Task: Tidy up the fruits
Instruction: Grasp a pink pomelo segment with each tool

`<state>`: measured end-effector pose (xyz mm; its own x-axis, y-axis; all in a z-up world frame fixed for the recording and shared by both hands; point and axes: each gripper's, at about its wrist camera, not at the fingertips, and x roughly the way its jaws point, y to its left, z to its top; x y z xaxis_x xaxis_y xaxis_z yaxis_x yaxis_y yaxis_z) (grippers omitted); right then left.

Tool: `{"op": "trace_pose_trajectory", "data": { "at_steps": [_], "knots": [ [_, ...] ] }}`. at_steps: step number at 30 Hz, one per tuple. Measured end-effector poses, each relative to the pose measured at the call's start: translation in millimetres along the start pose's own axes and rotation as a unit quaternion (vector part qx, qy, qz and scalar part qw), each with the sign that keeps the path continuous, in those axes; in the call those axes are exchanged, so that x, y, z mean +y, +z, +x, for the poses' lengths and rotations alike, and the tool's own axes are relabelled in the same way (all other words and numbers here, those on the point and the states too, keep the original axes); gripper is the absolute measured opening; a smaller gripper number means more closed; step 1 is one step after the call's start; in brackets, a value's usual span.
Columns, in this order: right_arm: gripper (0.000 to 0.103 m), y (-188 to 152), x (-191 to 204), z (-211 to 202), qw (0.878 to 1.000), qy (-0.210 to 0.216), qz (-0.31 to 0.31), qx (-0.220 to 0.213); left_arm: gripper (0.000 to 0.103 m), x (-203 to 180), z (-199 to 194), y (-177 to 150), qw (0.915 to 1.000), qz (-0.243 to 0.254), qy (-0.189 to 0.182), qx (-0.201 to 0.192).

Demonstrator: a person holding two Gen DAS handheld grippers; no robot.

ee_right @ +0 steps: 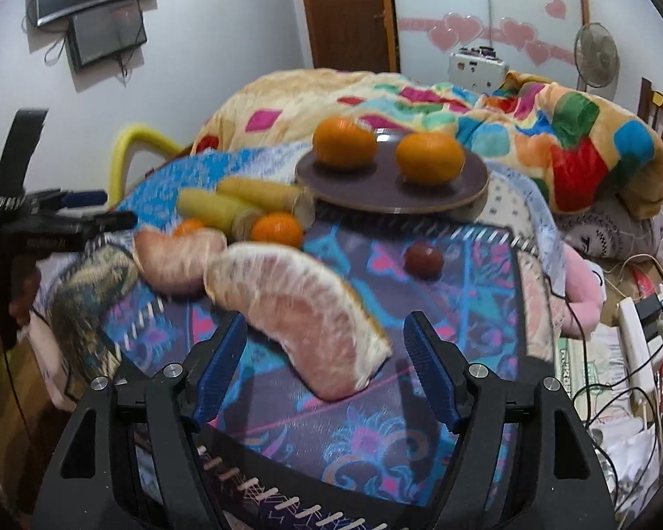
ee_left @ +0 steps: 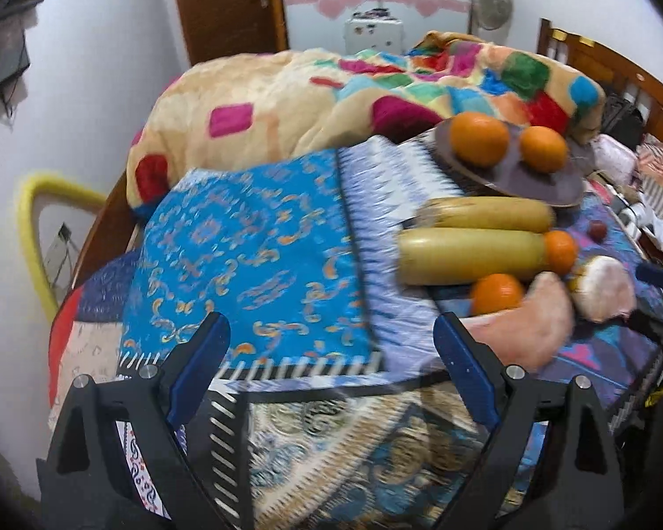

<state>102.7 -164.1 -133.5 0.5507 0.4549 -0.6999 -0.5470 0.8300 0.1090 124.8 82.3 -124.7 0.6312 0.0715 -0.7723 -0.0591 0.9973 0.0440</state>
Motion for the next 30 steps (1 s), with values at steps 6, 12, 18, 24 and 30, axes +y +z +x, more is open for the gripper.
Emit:
{"op": "trace_pose_trajectory", "data": {
  "at_steps": [6, 12, 18, 24, 30],
  "knots": [
    [0.071, -0.5, 7.3, 14.6, 0.999, -0.017, -0.026, 0.008, 0.094, 4.2, 26.7, -3.0, 0.9996, 0.005, -0.011, 0.026],
    [0.065, -3.6, 5.5, 11.5, 1.0, -0.008, -0.025, -0.004, 0.093, -6.8, 16.5, -16.8, 0.9991, 0.029, -0.026, 0.017],
    [0.029, -13.2, -0.5, -2.0, 1.0, -0.012, -0.014, -0.001, 0.093, -29.3, -3.5, -27.8, 0.9976, 0.059, -0.036, 0.008],
    [0.014, -20.2, -12.0, -12.1, 1.0, -0.021, 0.004, 0.006, 0.093, -49.5, -9.4, -36.0, 0.9965, 0.061, -0.057, 0.011],
    [0.014, -22.3, -11.2, -20.3, 1.0, -0.024, -0.008, 0.018, 0.093, -61.9, -16.4, -43.2, 0.9945, 0.062, -0.082, 0.019]
  ]
}}
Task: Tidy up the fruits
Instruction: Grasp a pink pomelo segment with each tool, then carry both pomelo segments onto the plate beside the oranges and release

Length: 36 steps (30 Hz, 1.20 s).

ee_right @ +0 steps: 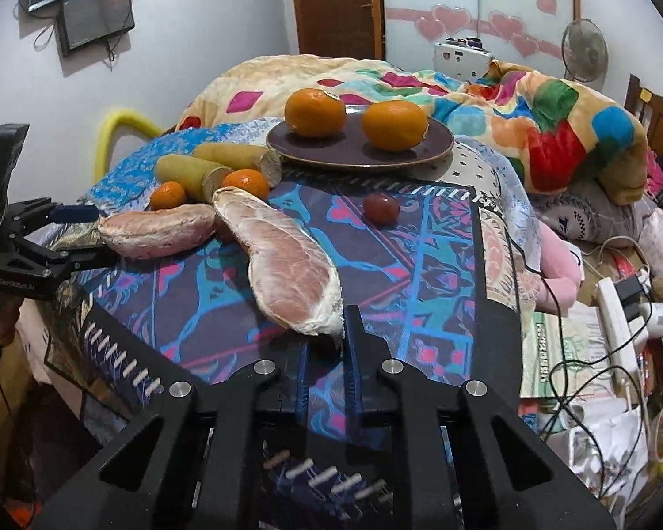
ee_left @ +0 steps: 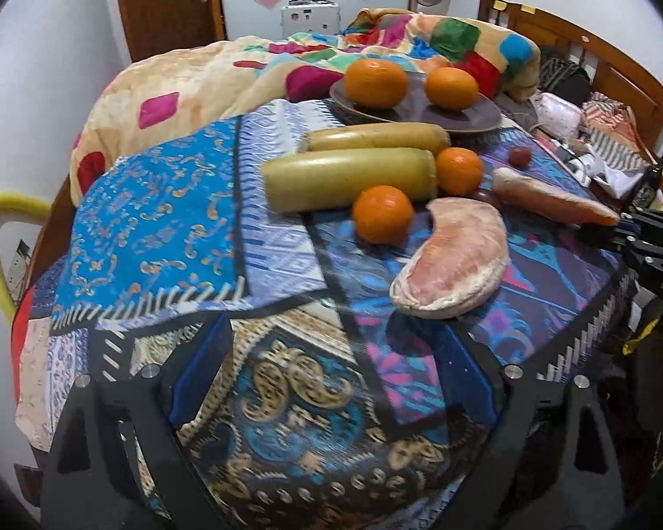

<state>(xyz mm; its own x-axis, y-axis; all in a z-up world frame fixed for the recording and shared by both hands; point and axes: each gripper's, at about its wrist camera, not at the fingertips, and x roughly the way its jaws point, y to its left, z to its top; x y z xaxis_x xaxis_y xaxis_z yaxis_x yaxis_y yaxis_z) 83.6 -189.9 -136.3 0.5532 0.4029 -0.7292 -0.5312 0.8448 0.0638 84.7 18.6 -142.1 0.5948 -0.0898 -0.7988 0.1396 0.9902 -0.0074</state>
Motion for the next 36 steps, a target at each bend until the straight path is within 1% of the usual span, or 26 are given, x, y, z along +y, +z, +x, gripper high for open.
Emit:
{"op": "trace_pose_trajectory", "data": {
  "at_steps": [2, 4, 5, 7, 8, 13, 14, 15, 17, 21, 23, 24, 26, 28, 29, 30, 36],
  "knots": [
    [0.016, -1.1, 3.1, -1.3, 1.0, -0.002, -0.01, 0.003, 0.093, -3.5, -2.8, -0.6, 0.9999, 0.004, -0.01, 0.001],
    [0.028, -2.0, 6.5, -1.4, 1.0, 0.005, -0.021, 0.007, 0.093, -9.8, -5.2, -1.5, 0.9997, 0.015, -0.021, 0.003],
    [0.032, -2.2, 8.6, -1.4, 1.0, 0.007, -0.026, 0.007, 0.093, -15.0, -6.4, -1.2, 0.9994, 0.023, -0.025, 0.004],
    [0.053, -1.9, 12.4, -1.1, 0.999, 0.013, -0.033, 0.006, 0.093, -21.6, -8.6, -0.5, 0.999, 0.031, -0.033, 0.004],
    [0.055, -1.5, 14.3, -0.6, 0.999, 0.017, -0.036, 0.004, 0.093, -25.9, -9.6, 0.4, 0.9985, 0.036, -0.04, 0.003],
    [0.056, 7.0, 18.6, 10.9, 0.999, 0.024, -0.041, 0.002, 0.093, -38.8, -0.8, 9.4, 0.9979, 0.05, -0.041, 0.003],
    [0.056, 9.1, 17.3, 14.1, 0.999, 0.025, -0.037, 0.003, 0.092, -40.2, 3.1, 12.0, 0.9979, 0.047, -0.044, 0.006],
    [0.056, 11.6, 16.2, 17.9, 0.999, 0.03, -0.029, 0.006, 0.086, -41.0, 8.6, 15.3, 0.9977, 0.043, -0.051, 0.012],
    [0.056, 15.4, 15.0, 22.7, 0.999, 0.032, -0.021, 0.006, 0.081, -40.3, 17.7, 20.3, 0.9973, 0.035, -0.061, 0.022],
    [0.056, 19.4, 16.9, 29.6, 0.999, 0.029, -0.023, 0.002, 0.078, -40.7, 25.0, 27.6, 0.9972, 0.026, -0.069, 0.013],
    [0.051, 19.7, 16.2, 30.7, 0.999, 0.03, -0.021, -0.002, 0.077, -43.6, 26.3, 27.6, 0.9974, 0.029, -0.065, 0.008],
    [0.048, 19.9, 15.4, 30.7, 0.999, 0.029, -0.019, -0.003, 0.074, -45.2, 26.5, 27.6, 0.9975, 0.031, -0.063, 0.004],
    [0.047, 20.5, 12.6, 30.3, 0.999, 0.034, -0.012, -0.006, 0.07, -45.4, 26.5, 29.4, 0.9973, 0.028, -0.067, 0.003],
    [0.047, 19.1, 12.7, 29.1, 0.999, 0.032, -0.011, -0.01, 0.062, -45.5, 26.2, 30.5, 0.9972, 0.027, -0.069, 0.004],
    [0.047, 19.0, 13.1, 28.7, 0.999, 0.029, -0.012, -0.011, 0.054, -45.5, 25.4, 31.0, 0.9972, 0.026, -0.07, 0.005],
    [0.047, 18.3, 13.4, 27.8, 0.999, 0.027, -0.012, -0.012, 0.049, -45.3, 24.9, 31.7, 0.9971, 0.023, -0.073, 0.008],
    [0.046, 15.1, 8.7, 19.8, 0.999, 0.027, 0.003, -0.018, 0.044, -44.3, 21.0, 33.4, 0.9966, 0.014, -0.079, 0.016]
  ]
}}
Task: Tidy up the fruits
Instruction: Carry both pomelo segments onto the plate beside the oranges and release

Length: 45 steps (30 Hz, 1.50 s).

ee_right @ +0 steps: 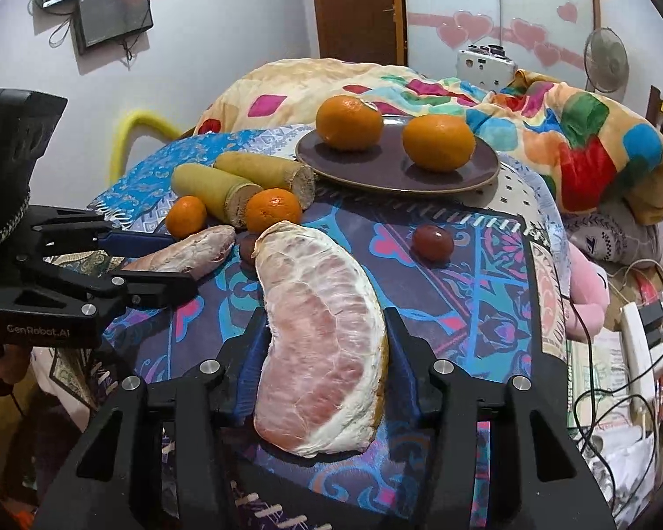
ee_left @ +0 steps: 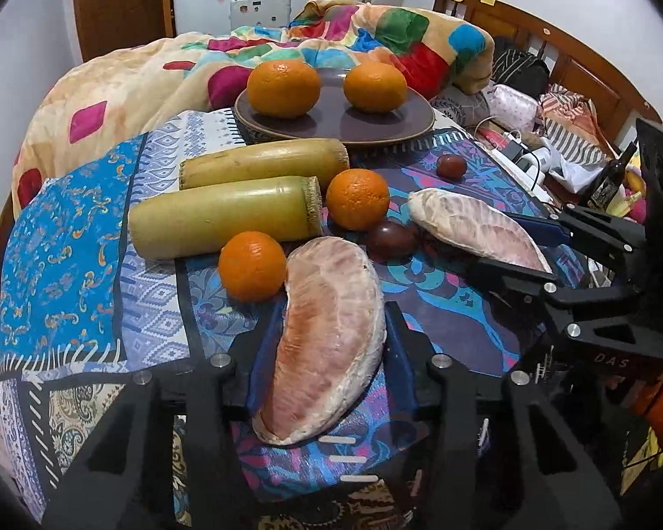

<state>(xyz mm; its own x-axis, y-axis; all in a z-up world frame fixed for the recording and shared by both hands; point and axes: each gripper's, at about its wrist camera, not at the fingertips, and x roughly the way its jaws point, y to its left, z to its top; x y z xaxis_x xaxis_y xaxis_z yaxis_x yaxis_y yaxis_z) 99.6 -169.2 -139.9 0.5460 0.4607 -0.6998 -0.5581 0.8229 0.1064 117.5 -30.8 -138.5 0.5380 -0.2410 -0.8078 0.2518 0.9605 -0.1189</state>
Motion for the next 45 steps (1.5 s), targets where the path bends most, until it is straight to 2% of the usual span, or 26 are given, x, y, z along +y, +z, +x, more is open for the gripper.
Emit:
{"op": "trace_pose_trajectory", "data": {
  "at_steps": [6, 14, 20, 27, 38, 45],
  "knots": [
    [0.046, 3.9, -5.7, -10.9, 1.0, -0.011, 0.009, -0.011, 0.042, 3.8, -15.6, 1.7, 0.9996, -0.018, -0.004, -0.022],
    [0.046, 29.3, -12.9, -36.5, 0.998, -0.024, 0.016, -0.061, 0.042, 5.3, -44.6, 18.6, 0.9972, -0.021, 0.006, -0.071],
    [0.046, 54.8, -18.0, -44.0, 0.995, -0.037, 0.013, -0.094, 0.042, 7.2, -60.3, 44.4, 0.9944, -0.023, 0.01, -0.103],
    [0.046, 85.0, -26.0, -39.4, 0.992, -0.044, 0.009, -0.121, 0.042, 9.4, -54.2, 76.4, 0.9919, -0.02, 0.018, -0.124],
    [0.046, 116.5, -38.8, 13.8, 0.994, -0.059, -0.016, -0.093, 0.042, 14.0, -22.1, 118.7, 0.9906, -0.01, 0.026, -0.134],
    [0.047, 127.6, -47.1, 48.5, 0.996, -0.057, -0.023, -0.062, 0.042, 21.1, 4.2, 141.7, 0.9929, -0.015, 0.026, -0.115]
  ]
}}
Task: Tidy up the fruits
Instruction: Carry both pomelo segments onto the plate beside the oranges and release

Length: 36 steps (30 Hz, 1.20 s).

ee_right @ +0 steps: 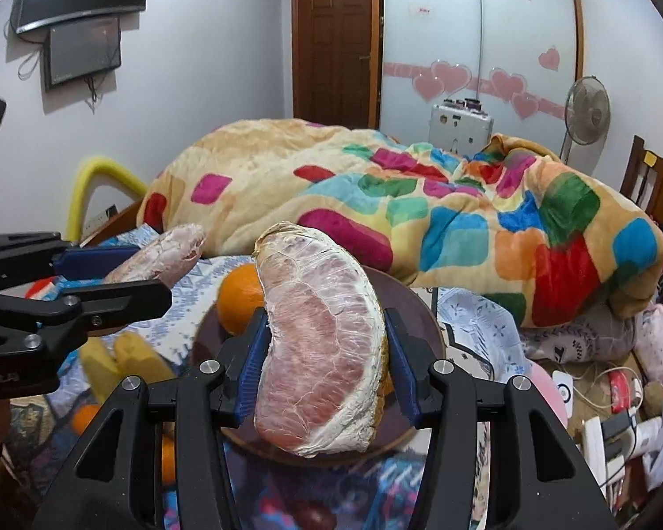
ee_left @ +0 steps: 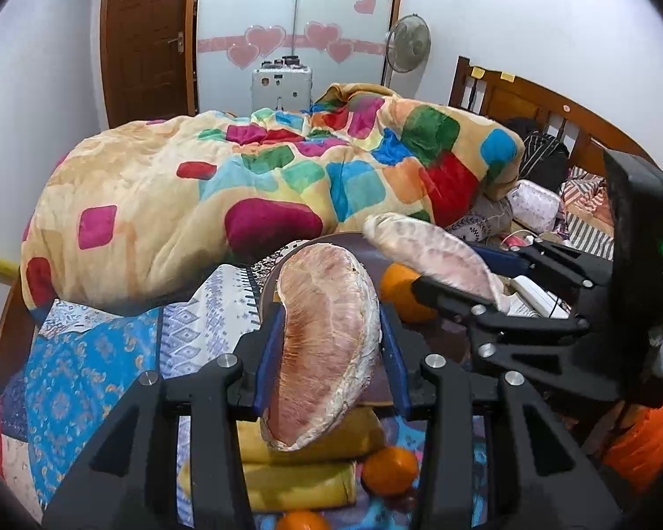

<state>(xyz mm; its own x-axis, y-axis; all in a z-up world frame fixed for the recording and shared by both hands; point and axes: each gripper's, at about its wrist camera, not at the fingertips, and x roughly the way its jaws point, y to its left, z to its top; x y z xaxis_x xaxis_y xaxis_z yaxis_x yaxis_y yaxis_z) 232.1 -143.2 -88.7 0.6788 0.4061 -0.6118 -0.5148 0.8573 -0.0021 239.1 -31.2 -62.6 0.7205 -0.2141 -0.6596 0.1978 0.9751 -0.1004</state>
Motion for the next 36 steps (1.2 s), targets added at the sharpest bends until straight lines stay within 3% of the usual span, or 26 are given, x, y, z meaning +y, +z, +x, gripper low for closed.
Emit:
{"op": "trace_pose_trajectory", "data": {
  "at_steps": [7, 22, 29, 36],
  "knots": [
    [0.047, -1.9, -3.6, 19.7, 0.999, 0.014, -0.003, 0.029, 0.042, -1.1, 25.1, 12.8, 0.9999, 0.004, 0.006, 0.014],
    [0.051, -5.2, -0.8, 14.9, 0.999, 0.019, -0.03, 0.033, 0.042, -12.5, 64.3, 25.7, 0.9989, 0.009, 0.008, 0.045],
    [0.055, -9.1, -7.1, 14.0, 0.999, 0.025, -0.017, 0.033, 0.043, -24.2, 57.4, 26.1, 0.9988, 0.034, 0.016, 0.032],
    [0.055, -11.4, -4.6, -4.9, 0.999, 0.02, -0.012, 0.023, 0.043, -16.3, 34.9, 22.1, 0.9994, 0.016, 0.015, 0.025]
  ]
}}
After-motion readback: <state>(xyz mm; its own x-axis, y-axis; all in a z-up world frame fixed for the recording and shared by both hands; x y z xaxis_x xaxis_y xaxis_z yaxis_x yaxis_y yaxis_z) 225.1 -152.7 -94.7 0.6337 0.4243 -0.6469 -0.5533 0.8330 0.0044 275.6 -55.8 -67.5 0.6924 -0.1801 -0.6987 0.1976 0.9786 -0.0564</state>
